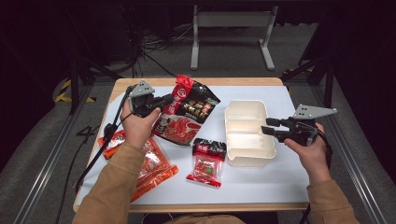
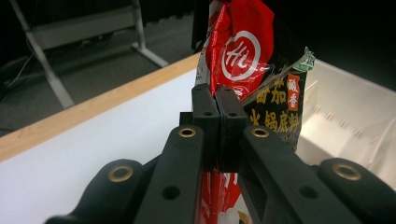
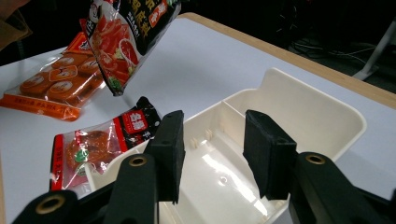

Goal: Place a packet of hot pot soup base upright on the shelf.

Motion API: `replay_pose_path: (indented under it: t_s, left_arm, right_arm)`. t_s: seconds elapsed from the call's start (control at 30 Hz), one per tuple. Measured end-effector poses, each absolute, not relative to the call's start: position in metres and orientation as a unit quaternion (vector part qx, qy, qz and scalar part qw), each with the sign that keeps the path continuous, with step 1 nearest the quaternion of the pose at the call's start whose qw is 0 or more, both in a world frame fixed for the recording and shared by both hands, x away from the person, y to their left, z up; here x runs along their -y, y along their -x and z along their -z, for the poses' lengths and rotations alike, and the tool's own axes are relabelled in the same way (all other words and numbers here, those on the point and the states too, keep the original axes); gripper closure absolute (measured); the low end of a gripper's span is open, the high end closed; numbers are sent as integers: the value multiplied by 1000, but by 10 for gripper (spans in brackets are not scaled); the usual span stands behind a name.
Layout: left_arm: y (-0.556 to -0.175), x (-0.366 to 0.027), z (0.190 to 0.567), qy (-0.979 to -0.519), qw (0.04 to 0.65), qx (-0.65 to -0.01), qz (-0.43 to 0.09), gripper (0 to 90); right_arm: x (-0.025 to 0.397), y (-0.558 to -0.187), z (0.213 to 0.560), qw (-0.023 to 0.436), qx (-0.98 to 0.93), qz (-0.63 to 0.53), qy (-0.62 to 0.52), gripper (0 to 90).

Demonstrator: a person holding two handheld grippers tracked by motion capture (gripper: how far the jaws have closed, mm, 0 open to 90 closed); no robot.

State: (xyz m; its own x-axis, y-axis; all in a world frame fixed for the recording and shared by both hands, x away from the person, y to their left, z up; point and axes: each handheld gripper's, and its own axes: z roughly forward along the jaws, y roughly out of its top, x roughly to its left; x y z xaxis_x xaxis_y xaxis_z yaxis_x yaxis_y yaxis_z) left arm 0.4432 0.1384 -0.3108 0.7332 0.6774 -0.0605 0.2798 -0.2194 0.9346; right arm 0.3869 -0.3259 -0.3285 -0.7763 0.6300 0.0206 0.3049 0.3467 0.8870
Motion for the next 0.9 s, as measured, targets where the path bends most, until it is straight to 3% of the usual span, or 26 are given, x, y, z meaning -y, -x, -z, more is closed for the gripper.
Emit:
replay_pose_path:
  t_s: [0.53, 0.9]
  left_arm:
    - [-405, -132, 303, -754, 569, -269, -185, 891]
    - [-396, -128, 299, -755, 580, -253, -172, 890]
  right_arm:
    - [306, -376, 314, 147, -804, -509, -270, 600]
    - [279, -377, 303, 112, -783, -551, -266, 424]
